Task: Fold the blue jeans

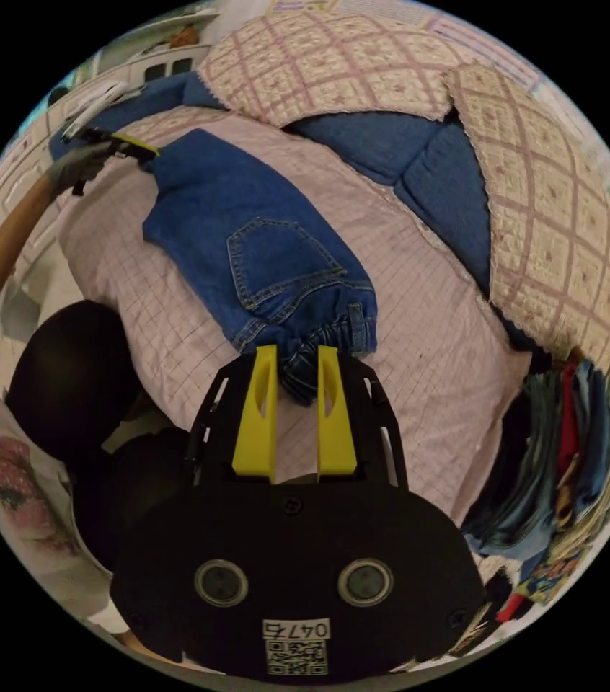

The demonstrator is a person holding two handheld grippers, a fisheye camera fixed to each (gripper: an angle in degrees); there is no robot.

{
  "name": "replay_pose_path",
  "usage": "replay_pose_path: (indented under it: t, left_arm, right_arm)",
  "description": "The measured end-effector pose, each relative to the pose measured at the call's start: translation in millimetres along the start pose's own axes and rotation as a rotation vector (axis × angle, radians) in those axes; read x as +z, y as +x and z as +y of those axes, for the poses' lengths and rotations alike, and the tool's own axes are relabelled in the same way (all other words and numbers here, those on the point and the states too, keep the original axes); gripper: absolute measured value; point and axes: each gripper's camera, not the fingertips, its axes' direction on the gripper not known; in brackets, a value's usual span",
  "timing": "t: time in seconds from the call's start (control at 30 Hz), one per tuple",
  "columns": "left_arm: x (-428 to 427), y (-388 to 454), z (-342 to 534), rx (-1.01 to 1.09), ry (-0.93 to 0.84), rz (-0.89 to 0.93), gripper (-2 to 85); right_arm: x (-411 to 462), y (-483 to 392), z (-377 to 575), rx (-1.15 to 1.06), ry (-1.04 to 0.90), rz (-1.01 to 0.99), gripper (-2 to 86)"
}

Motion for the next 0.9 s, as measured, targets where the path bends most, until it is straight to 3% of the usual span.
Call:
replay_pose_path:
  t: [0.23,0.43,0.53,0.73,0.9]
  left_arm:
    - [18.7,6.7,-28.2,-0.021,-0.016,0.011,7.9]
    - [37.3,19.3,-49.8,-0.009,-0.035,0.015,7.8]
    - [43.8,26.2,-57.0,0.005,-0.038,0.008,7.8]
    - [36.4,41.4,-60.8,0.003,0.025,0.071,11.9]
    - [26.3,71.2,-60.8,0.055,0.114,0.121,12.3]
  right_arm:
    - [-61.0,28.4,-3.2,0.052,0.146,0.12,2.5]
    - [2.7,40.8,17.5,0.098,-0.05,-0.121,3.2]
    - [0.5,46.7,23.0,0.117,-0.03,-0.14,4.7]
    - [-56.9,106.3,24.4,0.28,0.265,-0.2,8.4]
    - [-11.5,118.9,-24.0,0.278,0.115,-0.184,7.7]
